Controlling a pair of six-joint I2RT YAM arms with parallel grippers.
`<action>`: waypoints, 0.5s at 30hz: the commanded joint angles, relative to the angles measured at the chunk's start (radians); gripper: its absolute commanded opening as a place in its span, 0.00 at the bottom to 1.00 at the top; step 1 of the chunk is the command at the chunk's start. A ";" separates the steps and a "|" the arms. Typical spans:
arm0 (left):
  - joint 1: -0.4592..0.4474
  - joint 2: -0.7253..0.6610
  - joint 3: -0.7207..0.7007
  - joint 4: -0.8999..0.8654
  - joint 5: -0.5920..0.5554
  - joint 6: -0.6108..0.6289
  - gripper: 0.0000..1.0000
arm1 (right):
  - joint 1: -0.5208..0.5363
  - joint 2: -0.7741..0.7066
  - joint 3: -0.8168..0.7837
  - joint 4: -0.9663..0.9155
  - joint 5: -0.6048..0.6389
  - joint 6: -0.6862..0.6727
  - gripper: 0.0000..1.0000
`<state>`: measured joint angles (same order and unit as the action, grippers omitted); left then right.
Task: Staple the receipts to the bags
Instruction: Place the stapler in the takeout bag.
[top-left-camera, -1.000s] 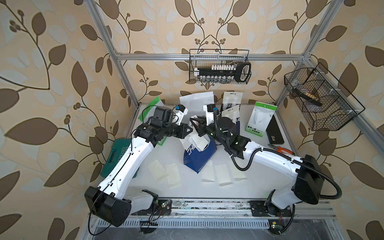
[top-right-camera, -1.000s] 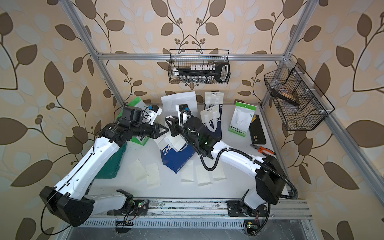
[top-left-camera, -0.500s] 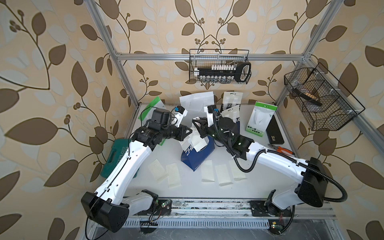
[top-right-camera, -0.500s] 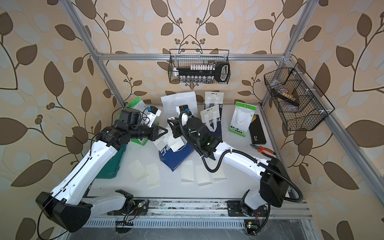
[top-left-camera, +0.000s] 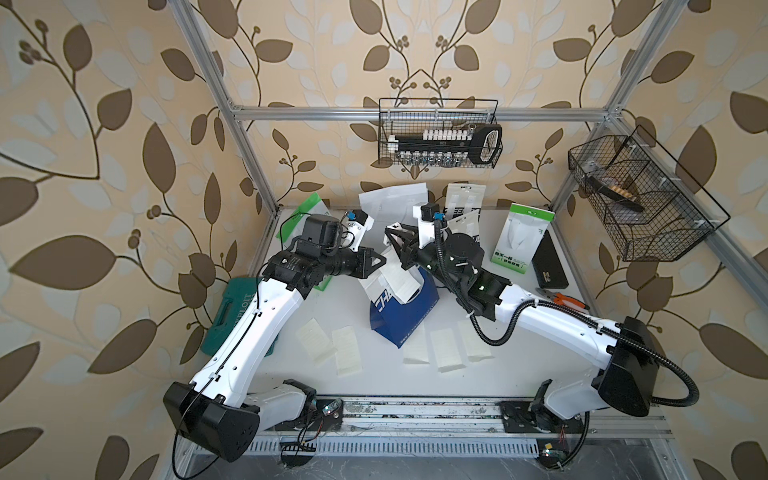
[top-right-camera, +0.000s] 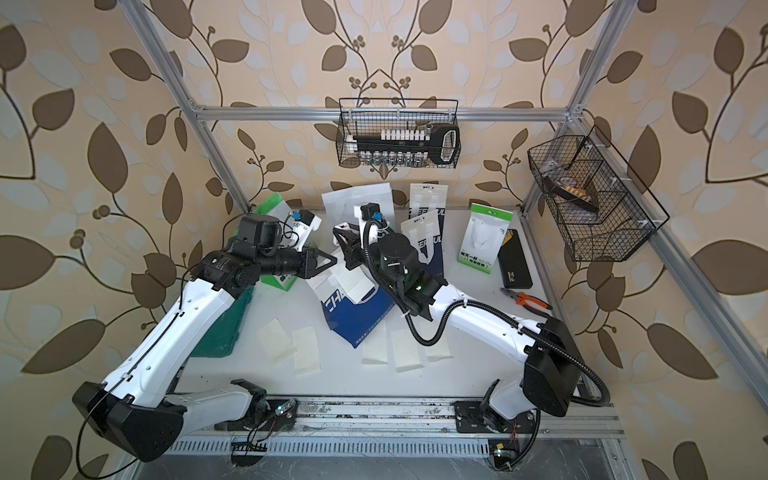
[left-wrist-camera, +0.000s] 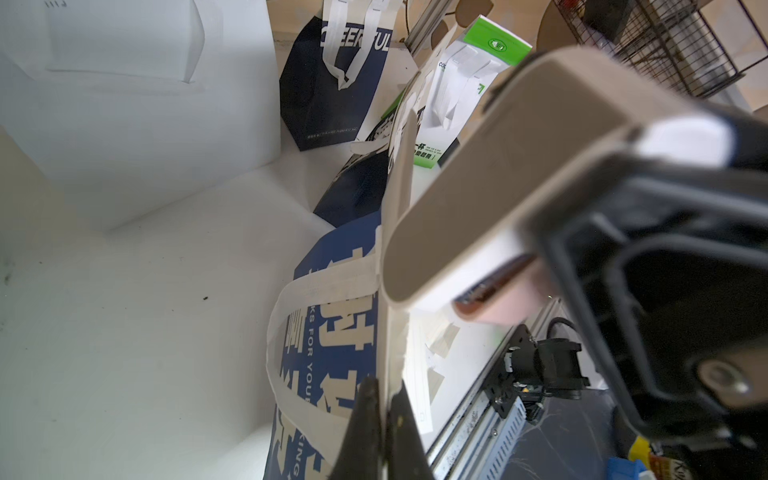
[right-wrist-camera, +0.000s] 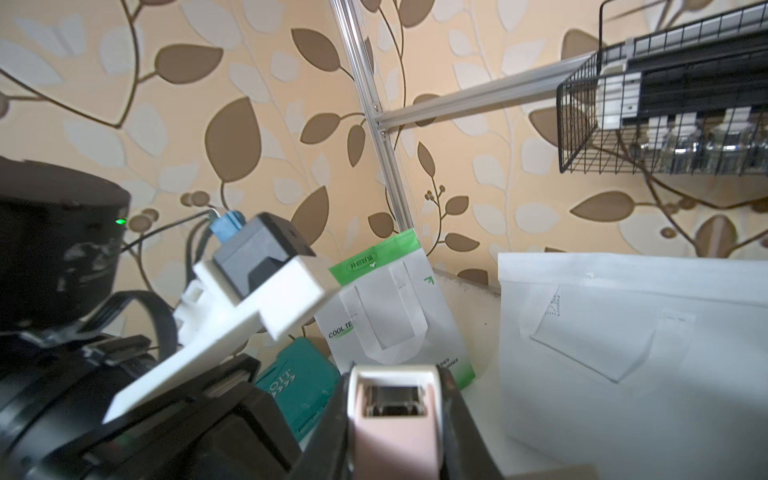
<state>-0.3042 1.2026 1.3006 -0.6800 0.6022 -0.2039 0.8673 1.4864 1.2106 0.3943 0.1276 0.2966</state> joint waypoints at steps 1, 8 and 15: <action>0.042 -0.006 0.031 0.039 0.093 -0.081 0.00 | 0.014 -0.025 0.037 0.065 0.017 -0.039 0.00; 0.069 -0.020 0.028 0.081 0.194 -0.150 0.00 | 0.039 -0.010 0.020 0.110 0.037 -0.082 0.00; 0.113 -0.025 -0.017 0.170 0.318 -0.259 0.00 | 0.058 0.020 0.069 0.105 0.043 -0.135 0.00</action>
<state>-0.2184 1.2018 1.2949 -0.5995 0.8158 -0.3851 0.9161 1.4906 1.2266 0.4564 0.1513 0.2035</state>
